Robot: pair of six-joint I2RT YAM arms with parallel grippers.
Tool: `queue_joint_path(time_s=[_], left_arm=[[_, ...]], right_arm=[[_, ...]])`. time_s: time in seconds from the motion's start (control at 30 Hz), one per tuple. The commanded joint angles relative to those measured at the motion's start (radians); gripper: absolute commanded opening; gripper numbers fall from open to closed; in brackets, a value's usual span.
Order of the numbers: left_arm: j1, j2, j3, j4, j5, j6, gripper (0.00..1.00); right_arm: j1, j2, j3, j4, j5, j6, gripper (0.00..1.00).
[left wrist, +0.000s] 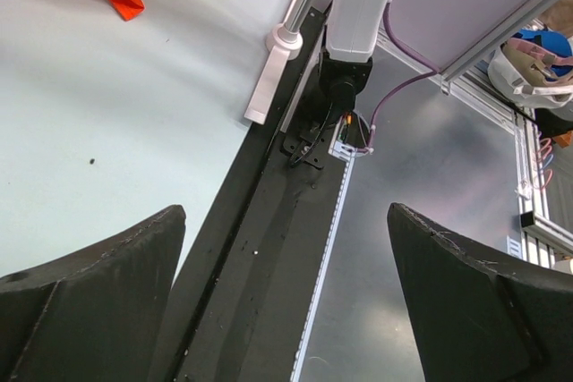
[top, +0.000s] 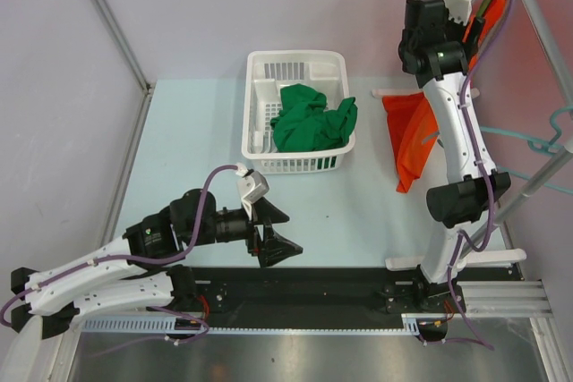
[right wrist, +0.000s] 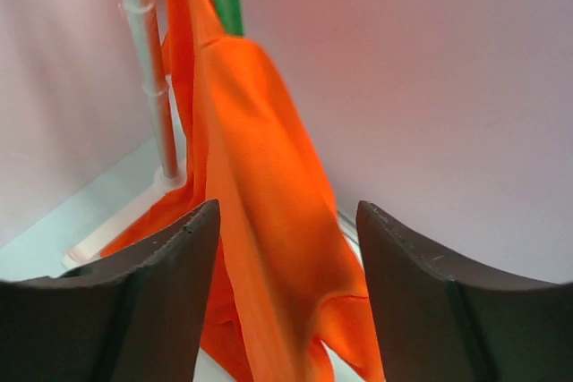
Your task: Remove the t-shirt from the hanger
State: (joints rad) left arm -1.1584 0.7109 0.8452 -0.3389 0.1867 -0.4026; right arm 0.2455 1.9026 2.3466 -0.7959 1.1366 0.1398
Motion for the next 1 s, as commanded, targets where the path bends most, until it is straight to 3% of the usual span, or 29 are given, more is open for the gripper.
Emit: queue_joint_path(time_s=[0.0,0.53,0.97], left_arm=[[-0.001,0.001,0.032,0.024,0.01,-0.004,1.0],[-0.001,-0.013,0.037,0.012,0.005,-0.012,1.0],[-0.001,-0.021,0.034,0.011,0.002,-0.015,1.0]], right_arm=[[-0.008,0.03,-0.006,-0.019,-0.032,0.061,0.61],[-0.02,0.027,0.051,0.066,0.014,0.023,0.0],[0.153,-0.095,0.043,0.44,0.13,-0.315,0.0]])
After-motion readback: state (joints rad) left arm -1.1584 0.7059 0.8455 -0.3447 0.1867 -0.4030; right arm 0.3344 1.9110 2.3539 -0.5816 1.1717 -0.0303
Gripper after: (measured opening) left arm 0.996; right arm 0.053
